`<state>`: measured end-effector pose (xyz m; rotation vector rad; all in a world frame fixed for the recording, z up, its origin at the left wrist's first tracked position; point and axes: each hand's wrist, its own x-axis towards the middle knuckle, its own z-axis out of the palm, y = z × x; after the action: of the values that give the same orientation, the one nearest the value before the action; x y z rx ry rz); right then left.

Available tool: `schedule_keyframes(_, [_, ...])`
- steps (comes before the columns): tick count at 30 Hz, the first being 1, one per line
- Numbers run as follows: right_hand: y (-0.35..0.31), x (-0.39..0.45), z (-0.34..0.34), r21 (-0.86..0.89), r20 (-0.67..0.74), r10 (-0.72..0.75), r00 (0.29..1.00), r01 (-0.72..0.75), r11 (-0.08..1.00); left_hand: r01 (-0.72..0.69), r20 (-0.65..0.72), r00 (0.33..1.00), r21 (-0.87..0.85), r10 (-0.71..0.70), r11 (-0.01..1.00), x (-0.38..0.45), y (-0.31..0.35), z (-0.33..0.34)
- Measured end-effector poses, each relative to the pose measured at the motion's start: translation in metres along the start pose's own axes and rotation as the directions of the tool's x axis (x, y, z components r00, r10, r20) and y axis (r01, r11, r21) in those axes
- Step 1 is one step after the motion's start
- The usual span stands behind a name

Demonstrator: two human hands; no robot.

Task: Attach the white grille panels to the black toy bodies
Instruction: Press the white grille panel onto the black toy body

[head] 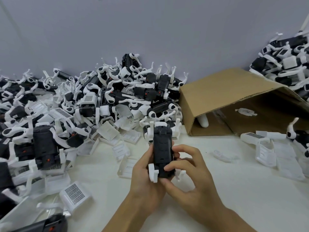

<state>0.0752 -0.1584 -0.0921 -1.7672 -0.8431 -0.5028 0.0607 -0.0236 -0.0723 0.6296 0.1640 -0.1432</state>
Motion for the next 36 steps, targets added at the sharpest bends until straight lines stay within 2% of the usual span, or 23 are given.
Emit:
schedule_keyframes(12, [-0.0007,0.0008,0.0015,0.005,-0.014,-0.026,1.0,0.026,1.0,-0.021,0.048,0.999,0.001,0.021,1.0,0.0012,0.0006,-0.0014])
schedule_keyframes(17, [-0.0006,-0.0001,0.0022,-0.129,-0.063,-0.047,0.997,0.038,0.991,-0.033,0.059,0.998,-0.022,0.035,0.999,0.0008,0.0019,0.0006])
schedule_keyframes(28, [-0.0066,0.0002,0.0037,-0.004,-0.024,0.031,0.999,-0.031,0.999,0.019,0.009,1.0,-0.085,-0.018,0.996,-0.0013,0.0017,0.0009])
schedule_keyframes(36, [-0.0037,-0.0012,0.0026,-0.071,-0.04,0.011,0.999,-0.014,0.997,-0.008,0.071,0.997,-0.094,0.015,0.996,-0.0028,0.0021,0.0029])
